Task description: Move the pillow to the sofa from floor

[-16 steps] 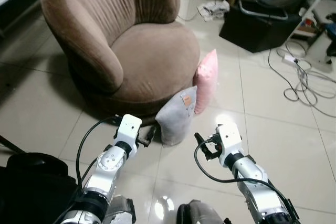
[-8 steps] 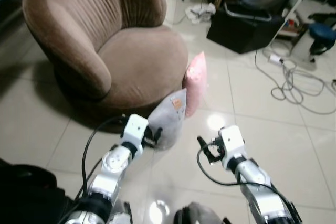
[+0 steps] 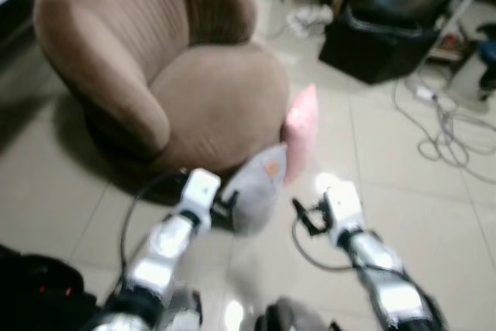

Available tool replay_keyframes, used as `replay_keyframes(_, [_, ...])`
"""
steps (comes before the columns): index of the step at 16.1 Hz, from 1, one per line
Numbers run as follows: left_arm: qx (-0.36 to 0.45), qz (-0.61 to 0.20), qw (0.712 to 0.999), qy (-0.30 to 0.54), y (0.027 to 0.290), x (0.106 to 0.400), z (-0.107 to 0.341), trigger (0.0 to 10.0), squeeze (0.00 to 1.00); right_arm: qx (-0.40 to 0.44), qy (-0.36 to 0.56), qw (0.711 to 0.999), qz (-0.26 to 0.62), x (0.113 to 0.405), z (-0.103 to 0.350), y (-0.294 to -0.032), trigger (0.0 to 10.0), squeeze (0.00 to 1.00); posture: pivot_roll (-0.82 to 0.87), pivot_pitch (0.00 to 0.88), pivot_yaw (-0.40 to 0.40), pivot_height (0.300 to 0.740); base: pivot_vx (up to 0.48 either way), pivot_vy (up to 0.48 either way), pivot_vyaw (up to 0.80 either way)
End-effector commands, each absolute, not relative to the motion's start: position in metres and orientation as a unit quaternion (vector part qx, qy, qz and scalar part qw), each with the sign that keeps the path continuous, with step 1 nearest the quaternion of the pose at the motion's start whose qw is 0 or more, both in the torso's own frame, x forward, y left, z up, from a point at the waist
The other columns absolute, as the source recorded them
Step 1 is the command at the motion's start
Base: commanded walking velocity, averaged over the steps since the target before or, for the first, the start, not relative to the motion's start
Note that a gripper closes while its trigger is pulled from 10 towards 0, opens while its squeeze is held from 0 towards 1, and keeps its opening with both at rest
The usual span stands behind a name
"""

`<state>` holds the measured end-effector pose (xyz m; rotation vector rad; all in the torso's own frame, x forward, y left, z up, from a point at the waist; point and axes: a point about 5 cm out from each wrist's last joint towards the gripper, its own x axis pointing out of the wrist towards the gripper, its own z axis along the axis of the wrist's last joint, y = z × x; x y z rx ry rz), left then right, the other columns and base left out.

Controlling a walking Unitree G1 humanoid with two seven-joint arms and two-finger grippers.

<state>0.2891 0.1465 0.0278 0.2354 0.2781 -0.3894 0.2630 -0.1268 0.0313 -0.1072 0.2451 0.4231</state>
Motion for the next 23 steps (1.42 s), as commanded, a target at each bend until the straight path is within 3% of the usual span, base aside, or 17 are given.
replay_keyframes(1, [0.115,-0.202,0.963,0.134,0.1365,0.2893,0.0283,10.0,0.0,-0.059,0.12,0.97,0.204,0.2627,0.0323,-0.1368,10.0,0.0,-0.05,0.166,-0.121,0.68,0.39,-0.277,0.0])
replay_keyframes(9, [0.118,-0.197,0.966,0.12,0.1387,0.2937,0.0335,10.0,0.0,-0.059,0.116,0.967,0.217,0.264,0.033,-0.1296,10.0,0.0,-0.04,0.147,-0.112,0.68,0.421,-0.035,0.0])
replay_keyframes(13, [0.118,-0.197,0.966,0.119,0.1376,0.2946,0.0343,10.0,0.0,-0.062,0.122,0.965,0.222,0.2638,0.0319,-0.1284,10.0,0.0,-0.04,0.148,-0.11,0.68,0.0,0.0,0.0])
replay_keyframes(23, [0.113,-0.196,0.966,0.124,0.1359,0.291,0.0319,10.0,0.0,-0.071,0.136,0.964,0.219,0.2613,0.0281,-0.1298,10.0,0.0,-0.04,0.164,-0.112,0.576,0.0,0.0,0.0])
